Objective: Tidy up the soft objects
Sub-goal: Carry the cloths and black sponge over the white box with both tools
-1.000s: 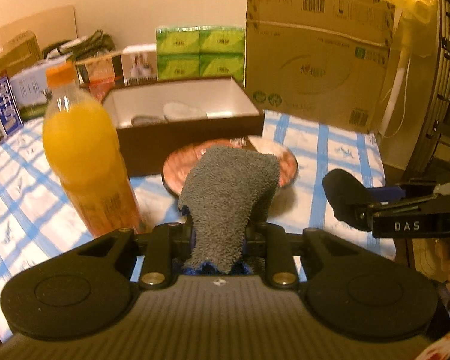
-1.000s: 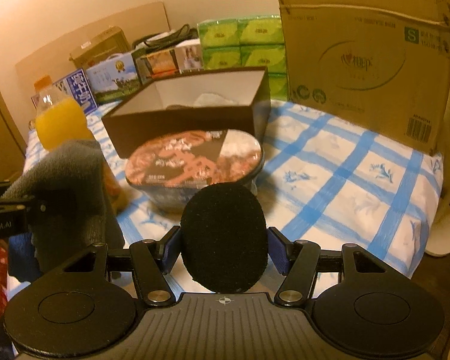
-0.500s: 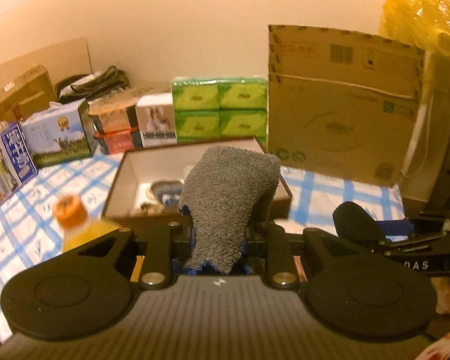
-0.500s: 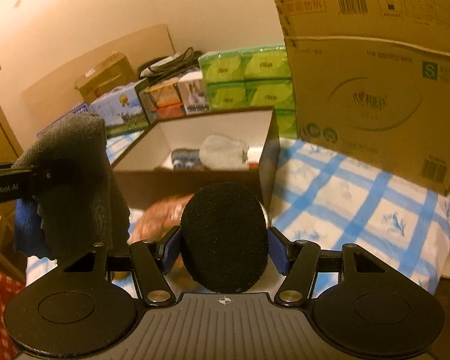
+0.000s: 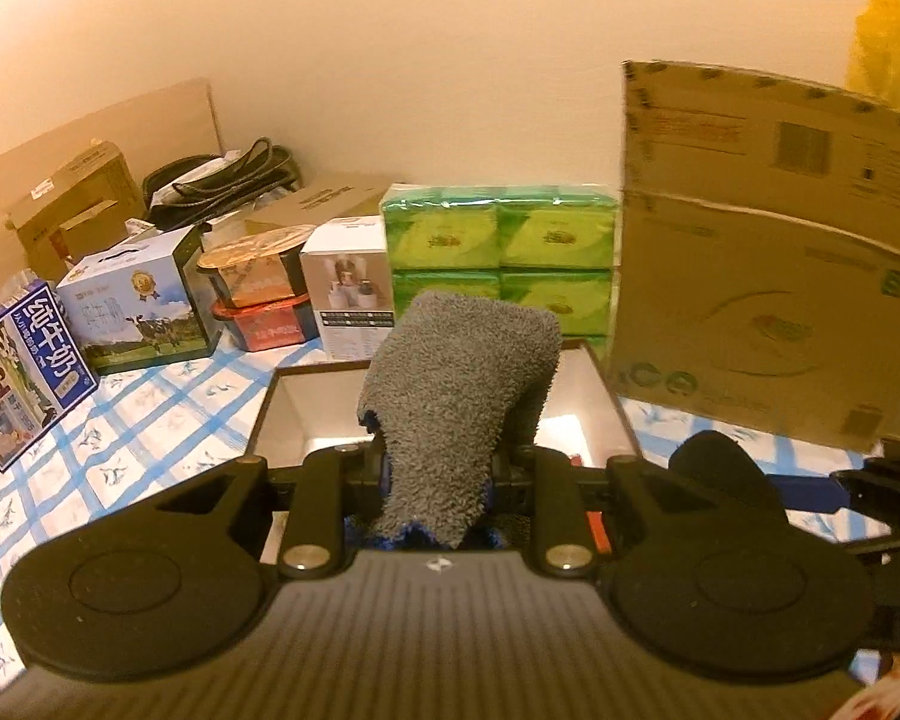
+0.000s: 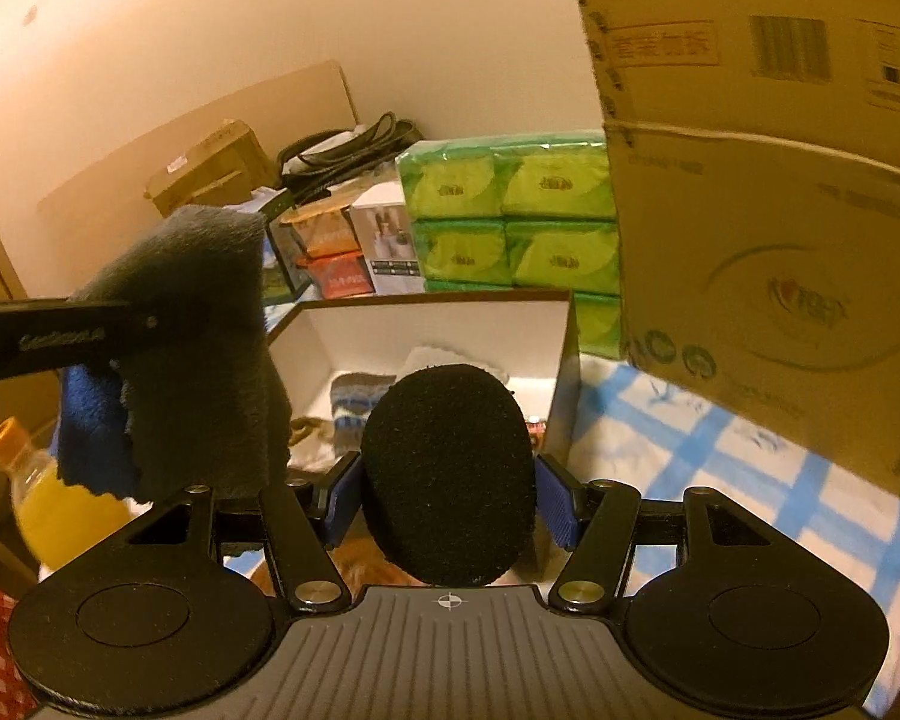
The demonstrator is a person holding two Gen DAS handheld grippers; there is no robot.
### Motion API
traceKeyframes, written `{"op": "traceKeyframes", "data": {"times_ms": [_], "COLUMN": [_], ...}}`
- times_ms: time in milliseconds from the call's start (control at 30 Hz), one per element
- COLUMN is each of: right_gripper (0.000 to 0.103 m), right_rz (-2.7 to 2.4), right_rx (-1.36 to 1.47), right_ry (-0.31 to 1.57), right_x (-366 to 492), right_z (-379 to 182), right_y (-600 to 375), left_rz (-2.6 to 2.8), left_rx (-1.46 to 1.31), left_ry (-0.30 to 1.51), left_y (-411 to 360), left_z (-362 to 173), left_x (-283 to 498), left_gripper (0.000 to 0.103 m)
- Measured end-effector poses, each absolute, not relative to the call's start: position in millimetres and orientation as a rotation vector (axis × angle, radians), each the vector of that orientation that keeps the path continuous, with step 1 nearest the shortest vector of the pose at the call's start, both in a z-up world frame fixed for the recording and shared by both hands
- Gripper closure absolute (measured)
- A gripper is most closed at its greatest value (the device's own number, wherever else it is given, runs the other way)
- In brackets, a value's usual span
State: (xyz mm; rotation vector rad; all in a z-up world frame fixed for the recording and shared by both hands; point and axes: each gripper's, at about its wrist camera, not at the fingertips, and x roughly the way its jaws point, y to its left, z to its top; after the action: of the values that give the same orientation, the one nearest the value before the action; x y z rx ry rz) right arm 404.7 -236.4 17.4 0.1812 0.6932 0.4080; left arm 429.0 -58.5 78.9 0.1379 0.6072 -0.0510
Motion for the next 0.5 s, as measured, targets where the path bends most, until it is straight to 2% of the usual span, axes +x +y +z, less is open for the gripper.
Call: {"op": "traceKeyframes", "data": {"times_ms": [500], "right_gripper": [0.043], "right_rz": [0.413], "right_rx": [0.135], "right_ry": [0.752], "right_x": [502], "right_z": [-15], "right_y": [-213], "left_rz": [0.058], "left_rx": [0.147], "left_ry": [0.704], "left_y": [-56], "left_z": [46], "left_x": [523], "left_gripper": [0.079]}}
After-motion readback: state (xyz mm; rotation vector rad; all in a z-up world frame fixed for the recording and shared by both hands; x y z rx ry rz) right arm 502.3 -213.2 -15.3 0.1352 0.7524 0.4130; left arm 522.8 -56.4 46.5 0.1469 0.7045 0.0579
